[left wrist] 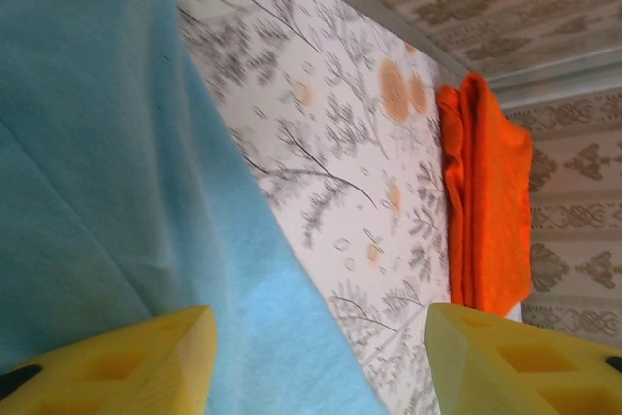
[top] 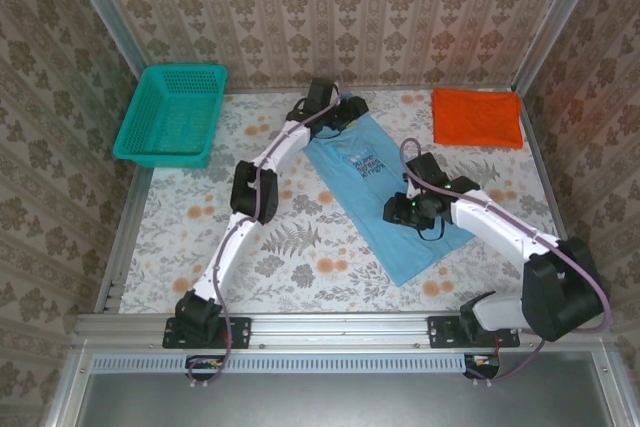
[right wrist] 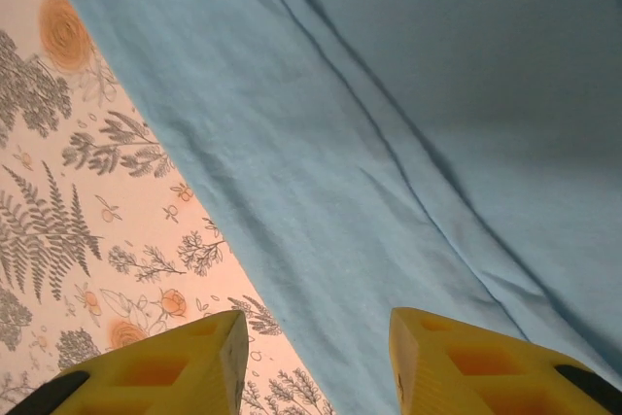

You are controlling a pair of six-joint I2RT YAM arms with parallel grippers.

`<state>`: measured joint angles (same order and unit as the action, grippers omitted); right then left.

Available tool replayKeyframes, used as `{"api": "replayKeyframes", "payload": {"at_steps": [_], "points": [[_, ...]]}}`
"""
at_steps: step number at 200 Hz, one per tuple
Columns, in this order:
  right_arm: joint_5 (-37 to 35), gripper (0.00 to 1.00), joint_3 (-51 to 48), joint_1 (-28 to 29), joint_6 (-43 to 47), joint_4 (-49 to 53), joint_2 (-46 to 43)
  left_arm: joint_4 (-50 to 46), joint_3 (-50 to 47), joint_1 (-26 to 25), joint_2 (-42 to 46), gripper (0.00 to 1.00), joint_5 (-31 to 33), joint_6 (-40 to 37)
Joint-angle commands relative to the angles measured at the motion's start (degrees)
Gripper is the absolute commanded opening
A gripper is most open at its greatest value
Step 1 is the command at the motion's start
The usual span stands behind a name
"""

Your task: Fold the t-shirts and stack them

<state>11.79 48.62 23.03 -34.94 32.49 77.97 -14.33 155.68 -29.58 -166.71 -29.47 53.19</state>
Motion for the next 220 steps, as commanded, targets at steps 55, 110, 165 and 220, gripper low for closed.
{"api": "replayKeyframes", "payload": {"at_steps": [55,110,165,220], "points": [[5.84,0.4,-3.42,3.05,-7.83,-13.3,14.29,-19.44,-13.72,0.8,28.7,0.8,7.75,-11.05],[3.6,0.39,2.43,11.26,-20.42,-16.27,23.55,-28.32,-49.82,5.41,53.76,0.79,26.67,-10.72],[5.02,0.39,19.5,21.0,-28.58,-15.65,37.81,-31.38,-68.67,13.15,67.14,0.77,24.74,-14.11],[2.2,0.51,35.41,26.58,-28.65,-11.44,43.96,-34.31,-77.55,17.76,76.31,0.78,24.58,-15.66]]}}
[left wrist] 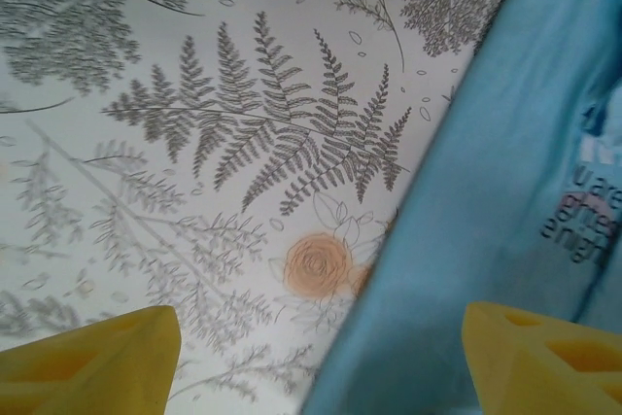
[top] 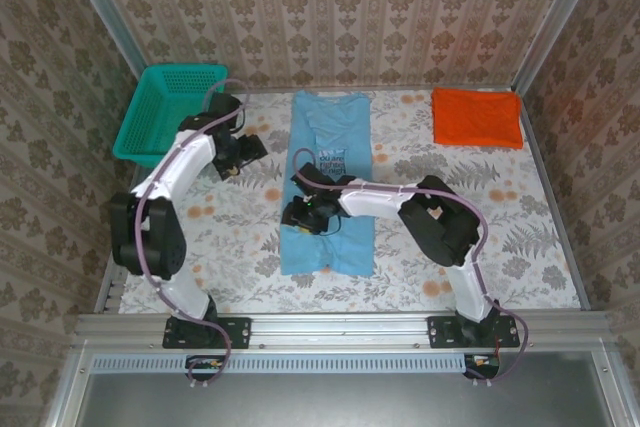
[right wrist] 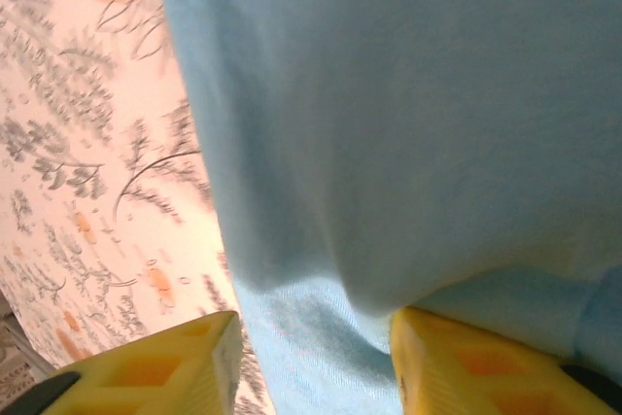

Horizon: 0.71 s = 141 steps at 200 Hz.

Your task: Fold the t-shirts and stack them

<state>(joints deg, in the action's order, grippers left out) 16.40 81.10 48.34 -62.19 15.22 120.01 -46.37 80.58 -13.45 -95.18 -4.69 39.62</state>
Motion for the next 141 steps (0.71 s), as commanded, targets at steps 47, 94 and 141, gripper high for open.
{"api": "replayKeyframes", "payload": {"at_steps": [47,94,141], "points": [[-4.27,0.58,1.42,1.56,11.18,6.59,-9.5,-6.6,-9.81,1.55,10.38,0.76,-6.78,-5.32],[-2.36,0.58,-21.98,-4.7,13.86,4.29,-29.11,-11.64,-24.03,-3.05,15.32,0.55,-17.02,-7.71],[1.45,0.51,-40.22,-10.09,12.72,9.35,-42.03,-7.75,-35.46,-8.23,15.52,0.47,-27.22,-3.95]]}}
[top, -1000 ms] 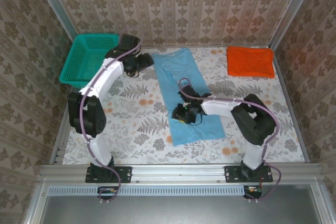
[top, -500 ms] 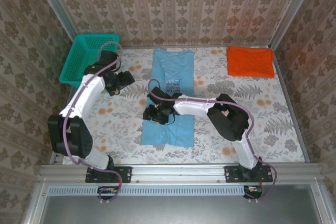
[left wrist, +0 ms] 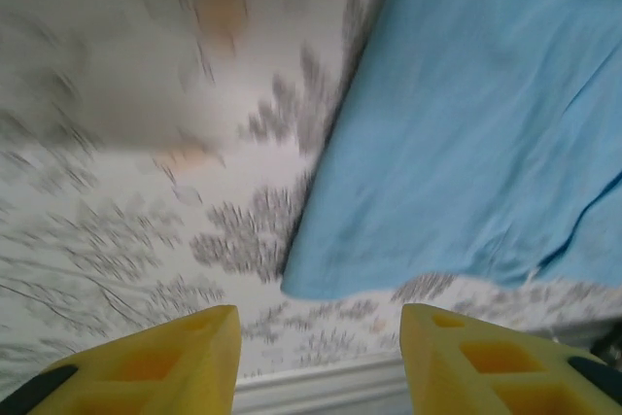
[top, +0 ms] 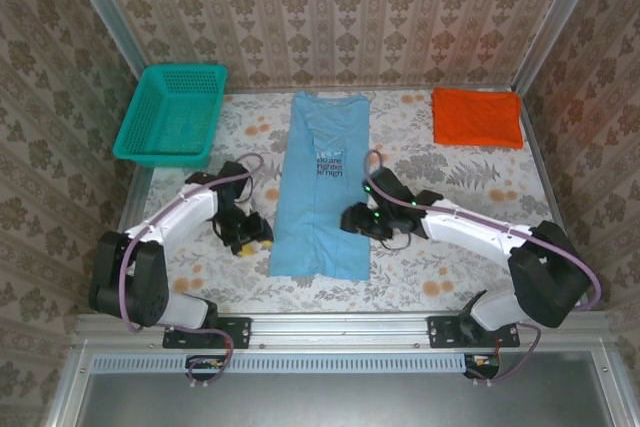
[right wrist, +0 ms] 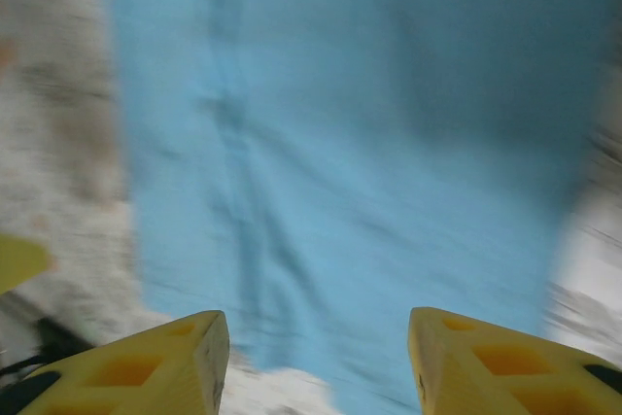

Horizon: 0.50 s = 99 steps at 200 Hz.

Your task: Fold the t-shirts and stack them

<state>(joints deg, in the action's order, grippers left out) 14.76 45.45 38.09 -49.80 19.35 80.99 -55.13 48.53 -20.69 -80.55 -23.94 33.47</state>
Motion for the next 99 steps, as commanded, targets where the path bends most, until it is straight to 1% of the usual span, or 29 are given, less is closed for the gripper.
{"api": "replayKeyframes", "payload": {"at_steps": [1,13,35,71,85,99], "points": [[3.3,0.51,-4.71,0.11,0.32,5.28,-2.98,1.18,-3.57,-1.01,0.87,0.47,-8.18,2.29],[5.04,0.5,-5.62,-0.03,0.82,5.74,-2.73,2.85,-5.08,-1.18,0.17,0.47,-9.48,3.12],[5.63,0.49,-6.61,-0.03,-0.1,7.47,-1.72,3.63,-6.17,-1.2,-2.42,0.47,-8.99,2.76],[7.95,0.47,-9.17,0.01,-2.6,3.37,0.39,7.02,-7.39,-1.02,-6.52,0.47,-10.23,3.17],[8.74,0.47,-9.97,0.15,-3.65,1.8,1.07,7.62,-7.43,-1.02,-7.71,0.45,-10.2,2.81],[9.86,0.44,-10.46,0.49,-4.56,0.5,2.09,7.45,-7.18,-0.98,-8.43,0.41,-9.75,2.27]]}}
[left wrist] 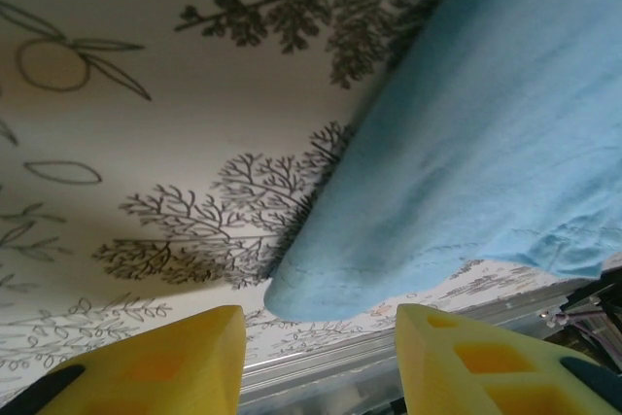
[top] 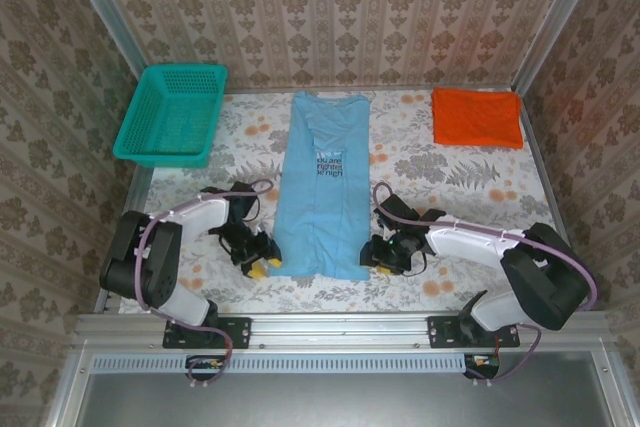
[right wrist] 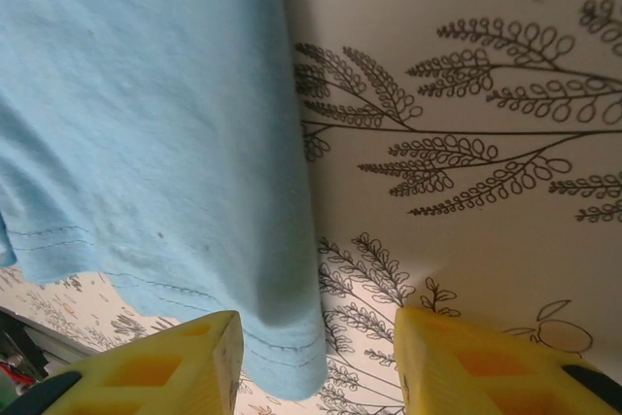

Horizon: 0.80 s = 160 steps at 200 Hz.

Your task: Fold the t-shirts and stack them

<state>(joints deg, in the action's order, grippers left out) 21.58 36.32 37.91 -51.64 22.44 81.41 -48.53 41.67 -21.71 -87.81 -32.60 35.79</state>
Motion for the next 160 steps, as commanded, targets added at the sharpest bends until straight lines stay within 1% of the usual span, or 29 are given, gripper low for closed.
{"api": "replayKeyframes", "payload": {"at_steps": [1,43,58,99,118,134,147,160], "points": [[3.12,0.44,-1.33,0.76,-2.75,-2.71,1.71,0.83,-0.3,0.07,-1.2,0.4,-1.03,-0.08],[3.78,0.39,-1.86,2.6,-4.55,-5.27,2.0,0.1,-0.01,0.18,-1.91,0.36,1.4,-1.64],[4.07,0.36,-1.91,2.61,-5.04,-5.74,2.5,0.52,0.49,0.23,-2.93,0.34,1.42,-2.11],[4.52,0.33,-1.17,3.13,-5.17,-5.83,3.41,1.72,1.36,0.38,-5.0,0.31,2.04,-2.75],[4.75,0.29,-0.96,3.13,-5.22,-5.75,3.72,2.26,1.91,0.43,-5.67,0.26,1.84,-2.73],[4.4,0.22,-0.49,3.14,-4.92,-5.06,3.76,2.34,2.6,0.36,-6.15,0.19,2.0,-2.92],[3.55,0.16,0.1,3.12,-4.46,-4.4,3.6,2.23,3.0,0.44,-6.71,0.12,2.37,-2.99],[3.23,0.14,0.55,3.13,-4.1,-3.95,3.52,2.31,3.41,0.44,-7.29,0.1,2.46,-2.93]]}}
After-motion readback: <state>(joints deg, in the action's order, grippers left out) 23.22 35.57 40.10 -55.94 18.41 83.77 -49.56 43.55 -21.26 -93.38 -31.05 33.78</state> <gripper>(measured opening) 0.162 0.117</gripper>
